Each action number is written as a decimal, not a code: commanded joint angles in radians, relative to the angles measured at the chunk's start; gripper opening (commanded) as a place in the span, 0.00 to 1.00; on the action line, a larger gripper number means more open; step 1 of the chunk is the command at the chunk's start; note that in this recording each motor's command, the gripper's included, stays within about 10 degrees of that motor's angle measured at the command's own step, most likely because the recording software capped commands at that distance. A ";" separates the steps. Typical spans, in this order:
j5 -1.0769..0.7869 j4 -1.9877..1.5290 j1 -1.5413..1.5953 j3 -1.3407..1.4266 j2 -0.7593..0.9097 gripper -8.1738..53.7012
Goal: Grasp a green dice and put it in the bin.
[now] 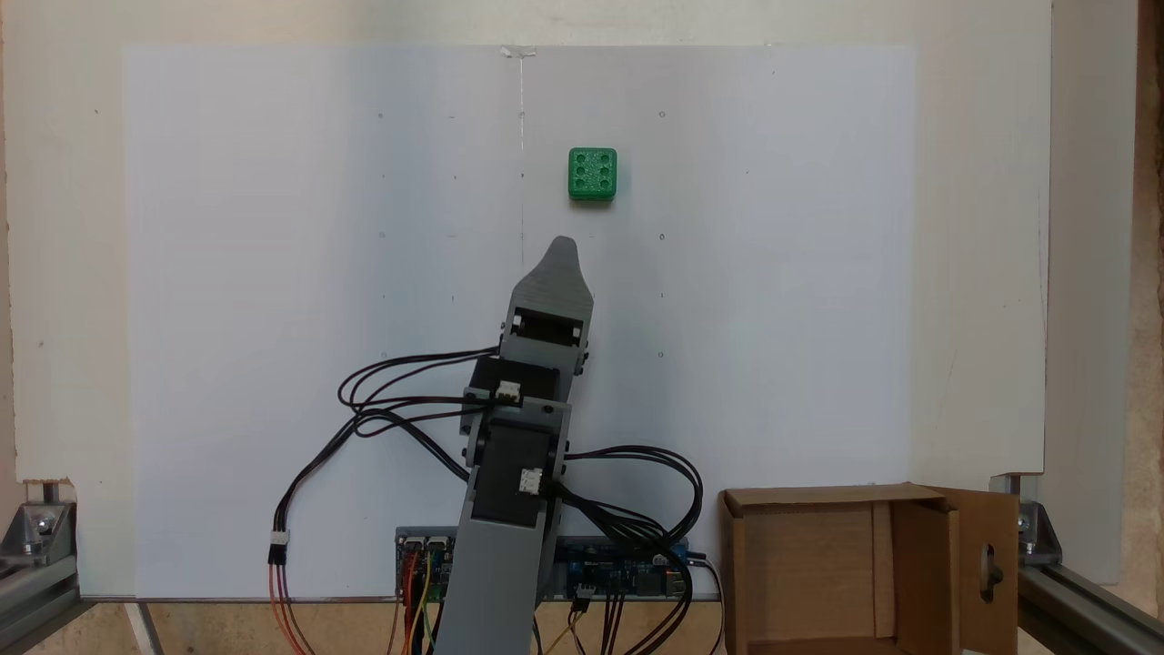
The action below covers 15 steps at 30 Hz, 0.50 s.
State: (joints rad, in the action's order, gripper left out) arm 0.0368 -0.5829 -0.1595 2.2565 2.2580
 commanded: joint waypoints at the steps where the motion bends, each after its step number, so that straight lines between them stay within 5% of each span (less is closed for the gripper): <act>1: 0.041 -0.127 -0.017 -0.130 0.032 0.84; 15: 0.002 -0.630 -0.150 -0.821 -0.339 0.84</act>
State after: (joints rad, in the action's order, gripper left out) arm 0.0399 -1.1536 -0.3083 1.5202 1.9420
